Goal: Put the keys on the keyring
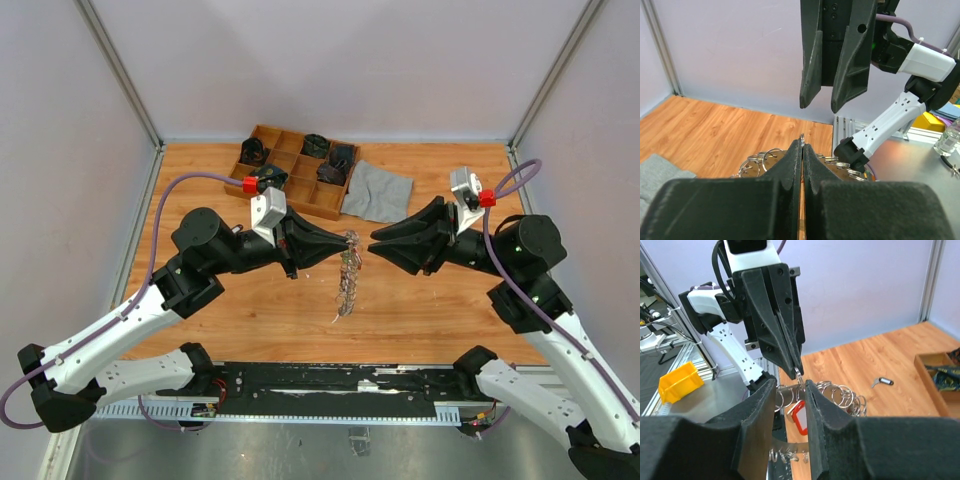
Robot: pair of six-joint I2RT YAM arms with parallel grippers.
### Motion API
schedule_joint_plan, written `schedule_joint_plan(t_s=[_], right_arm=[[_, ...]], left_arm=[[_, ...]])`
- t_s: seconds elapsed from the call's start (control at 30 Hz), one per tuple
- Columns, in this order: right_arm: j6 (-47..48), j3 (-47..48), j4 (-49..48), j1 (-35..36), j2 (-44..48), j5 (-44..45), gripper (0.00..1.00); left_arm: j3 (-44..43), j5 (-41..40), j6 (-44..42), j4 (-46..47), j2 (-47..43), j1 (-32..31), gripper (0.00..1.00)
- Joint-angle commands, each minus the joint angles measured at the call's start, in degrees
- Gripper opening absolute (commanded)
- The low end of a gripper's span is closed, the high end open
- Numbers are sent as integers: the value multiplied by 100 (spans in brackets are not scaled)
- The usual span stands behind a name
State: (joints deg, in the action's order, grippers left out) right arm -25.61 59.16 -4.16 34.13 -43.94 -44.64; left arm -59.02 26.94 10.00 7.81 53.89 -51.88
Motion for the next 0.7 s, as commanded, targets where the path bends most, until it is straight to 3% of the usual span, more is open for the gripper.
schedule_joint_plan(t_s=[0.0, 0.3, 0.67], right_arm=[[81, -198, -1144, 94, -141, -152, 30], [78, -365, -1215, 256, -279, -335, 29], [99, -406, -1107, 330, -320, -386, 20]], left_arm=[[-83, 88, 90, 517, -79, 11, 1], [-98, 101, 99, 562, -80, 11, 1], [-94, 83, 98, 572, -93, 11, 1]])
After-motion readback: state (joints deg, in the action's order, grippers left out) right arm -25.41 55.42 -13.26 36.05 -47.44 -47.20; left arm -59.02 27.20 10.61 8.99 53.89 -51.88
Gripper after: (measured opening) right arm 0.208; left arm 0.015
